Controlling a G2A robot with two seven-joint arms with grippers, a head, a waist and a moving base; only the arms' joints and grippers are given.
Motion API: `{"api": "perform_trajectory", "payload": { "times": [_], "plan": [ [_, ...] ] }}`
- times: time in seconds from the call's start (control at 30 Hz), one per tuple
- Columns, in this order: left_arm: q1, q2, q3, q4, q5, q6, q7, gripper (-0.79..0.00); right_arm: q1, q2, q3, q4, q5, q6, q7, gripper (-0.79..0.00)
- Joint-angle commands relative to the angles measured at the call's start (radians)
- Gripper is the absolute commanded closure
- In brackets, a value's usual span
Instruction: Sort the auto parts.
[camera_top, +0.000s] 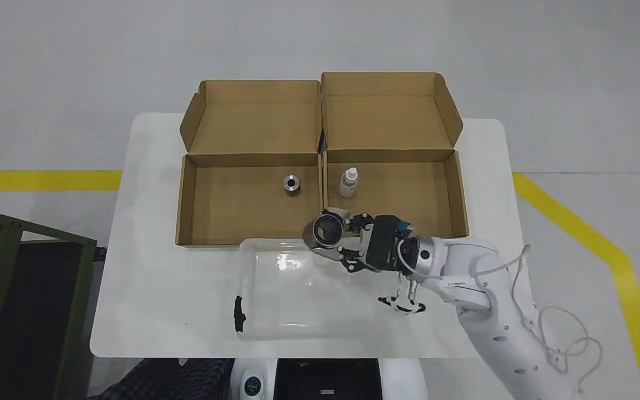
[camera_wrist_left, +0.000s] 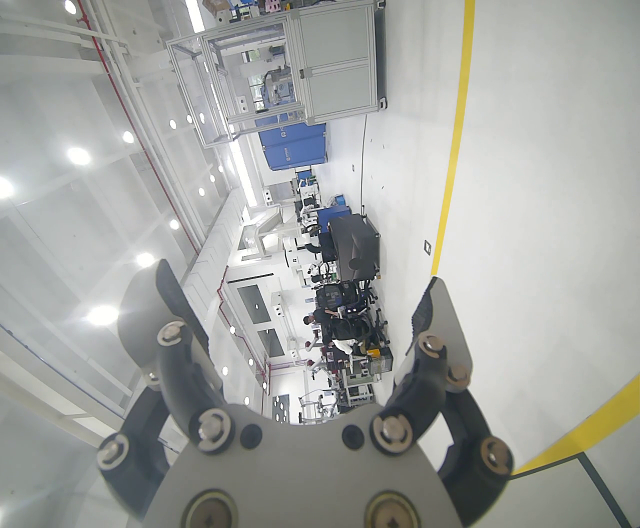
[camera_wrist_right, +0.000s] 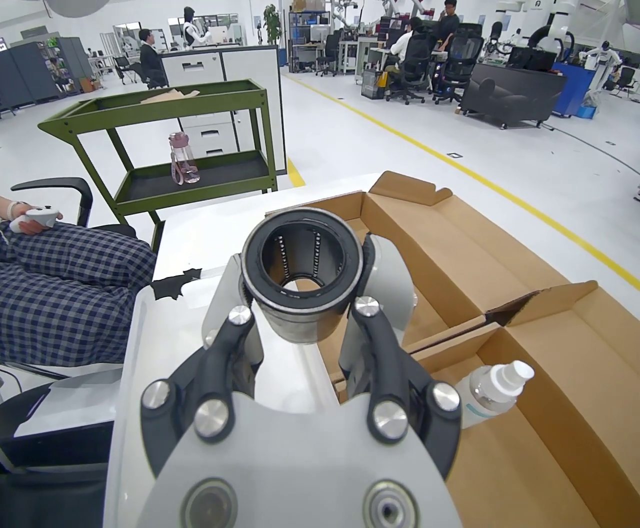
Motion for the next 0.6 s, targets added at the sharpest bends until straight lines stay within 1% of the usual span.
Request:
{"api": "perform_trajectory", "payload": {
  "times": [0.0, 0.3, 0.57],
  "plan": [
    [0.0, 0.0, 0.0, 0.0, 0.0, 0.0, 0.0, -0.785, 0.023, -0.003, -0.016, 0.013, 0.0, 0.01, 0.011, 0.0],
    [0.0, 0.0, 0.0, 0.0, 0.0, 0.0, 0.0, -0.785, 0.166, -0.024, -0.109, 0.103, -0.011, 0.06, 0.096, 0.0],
    [0.0, 0.0, 0.0, 0.0, 0.0, 0.0, 0.0, -0.785, 0.316, -0.059, -0.224, 0.197, -0.022, 0.114, 0.172, 0.0]
  ]
}}
